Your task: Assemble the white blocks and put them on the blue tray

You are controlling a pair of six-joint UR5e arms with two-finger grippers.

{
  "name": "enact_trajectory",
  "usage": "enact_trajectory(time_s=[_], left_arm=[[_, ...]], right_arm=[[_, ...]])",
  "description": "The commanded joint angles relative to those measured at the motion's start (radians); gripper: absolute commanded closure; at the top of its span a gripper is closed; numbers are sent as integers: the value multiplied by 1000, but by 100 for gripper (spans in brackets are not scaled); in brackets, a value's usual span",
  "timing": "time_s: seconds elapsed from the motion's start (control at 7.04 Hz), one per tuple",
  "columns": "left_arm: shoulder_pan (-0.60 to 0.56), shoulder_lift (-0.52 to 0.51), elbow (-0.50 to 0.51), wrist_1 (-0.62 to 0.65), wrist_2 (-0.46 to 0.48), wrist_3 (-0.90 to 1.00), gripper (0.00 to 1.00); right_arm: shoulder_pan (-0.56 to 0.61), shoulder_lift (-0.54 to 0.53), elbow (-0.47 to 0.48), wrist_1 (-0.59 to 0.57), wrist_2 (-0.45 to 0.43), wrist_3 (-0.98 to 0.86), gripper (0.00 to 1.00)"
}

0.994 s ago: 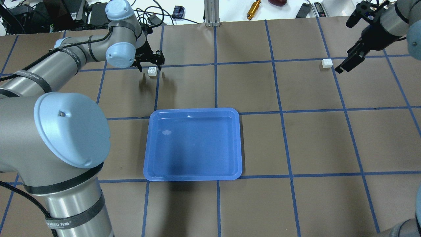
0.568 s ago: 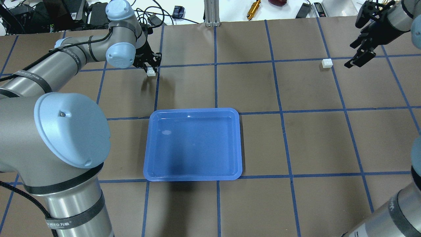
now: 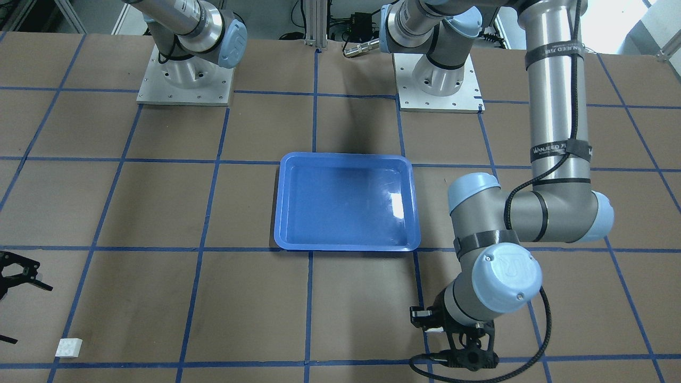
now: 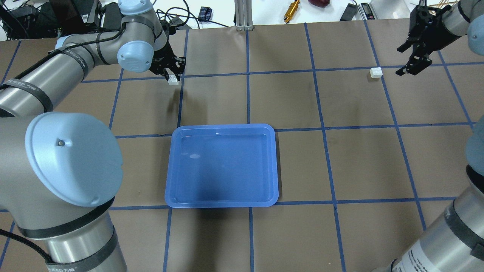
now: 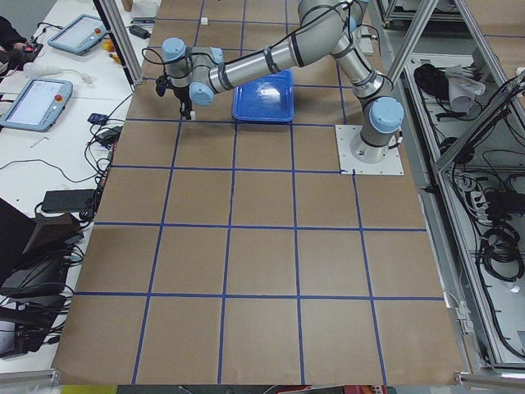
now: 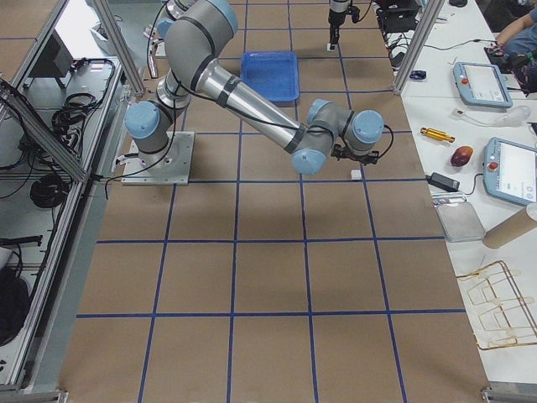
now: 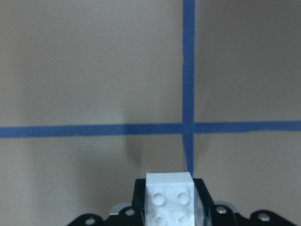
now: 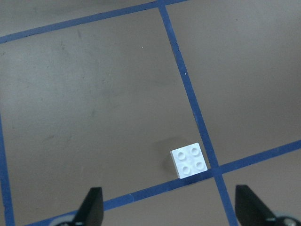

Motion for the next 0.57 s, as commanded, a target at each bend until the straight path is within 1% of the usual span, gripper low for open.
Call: enact_trajectory(time_s=[0.0, 0.14, 0.28, 0.43], left_arm=[[-97, 156, -186, -13, 7, -79, 74], [-104, 228, -277, -4, 4, -101, 76], [-121, 303, -350, -5, 0, -120, 76], [-162, 357, -421, -2, 4, -189, 77]], right_arm=[[-20, 68, -57, 5, 56, -58, 3], [-25, 94, -69, 5, 58, -109, 4], [-25, 114, -70, 10, 104, -114, 3], [-25, 137, -85, 8, 128, -141, 3]])
